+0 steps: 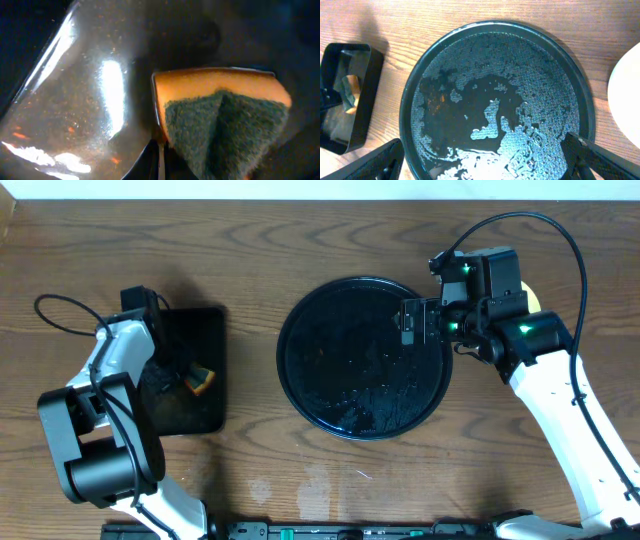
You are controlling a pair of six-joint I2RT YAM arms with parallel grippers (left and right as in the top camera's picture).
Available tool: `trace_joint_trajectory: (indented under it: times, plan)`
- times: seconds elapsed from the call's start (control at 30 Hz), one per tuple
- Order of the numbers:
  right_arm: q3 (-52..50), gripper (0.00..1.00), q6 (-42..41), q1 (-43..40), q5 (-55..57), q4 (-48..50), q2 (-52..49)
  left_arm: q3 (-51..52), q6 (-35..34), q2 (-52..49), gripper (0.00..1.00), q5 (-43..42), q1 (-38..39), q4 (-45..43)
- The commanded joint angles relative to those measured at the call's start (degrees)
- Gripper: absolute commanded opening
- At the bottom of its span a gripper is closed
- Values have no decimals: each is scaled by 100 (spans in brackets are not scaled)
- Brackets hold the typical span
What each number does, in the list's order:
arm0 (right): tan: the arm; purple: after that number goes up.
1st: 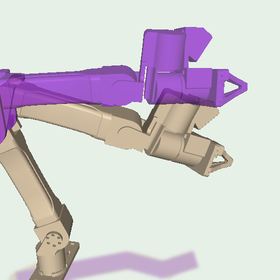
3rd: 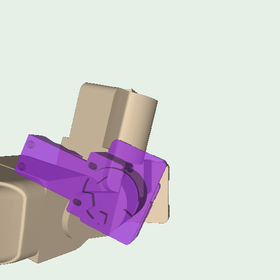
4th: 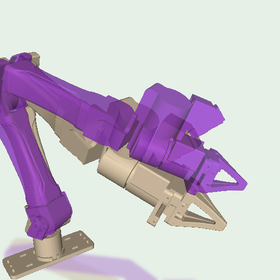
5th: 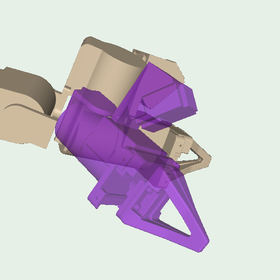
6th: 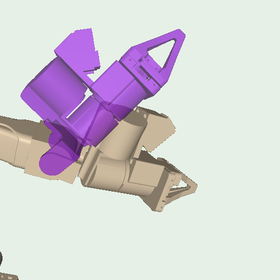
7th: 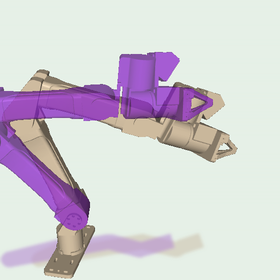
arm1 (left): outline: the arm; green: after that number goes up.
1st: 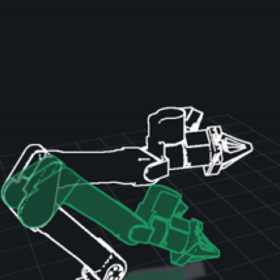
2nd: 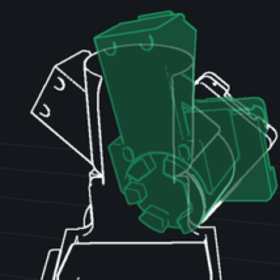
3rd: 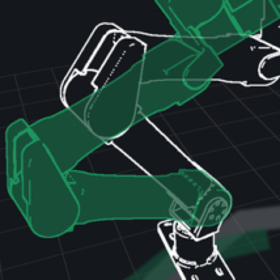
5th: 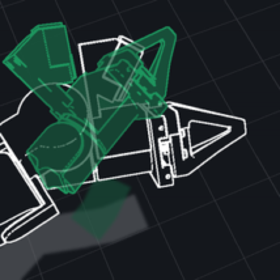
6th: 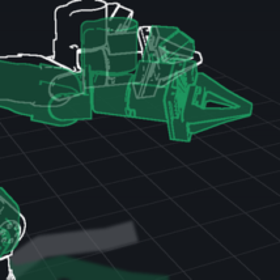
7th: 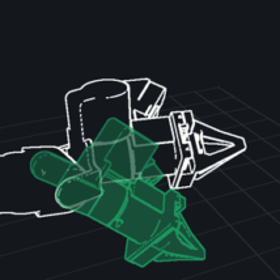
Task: Clean dirty plates on tray and stack at the side
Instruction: 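Press the sponge down on the black tray and open the left gripper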
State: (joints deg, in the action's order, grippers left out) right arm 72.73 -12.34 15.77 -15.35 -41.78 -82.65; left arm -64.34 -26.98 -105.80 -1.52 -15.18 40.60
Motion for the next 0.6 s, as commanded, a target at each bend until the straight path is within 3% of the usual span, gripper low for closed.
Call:
trace_joint_trajectory:
  times: [0.0,0.33,0.57]
  plan:
    - [66,99,87,46,57,-7,-24,-13,42,-48,7,50,-28,94]
    - [66,99,131,46,57,9,-24,-358,55,1333,8,50,-26,409]
    - [66,99,131,46,57,15,-24,-308,50,1224,8,48,-11,385]
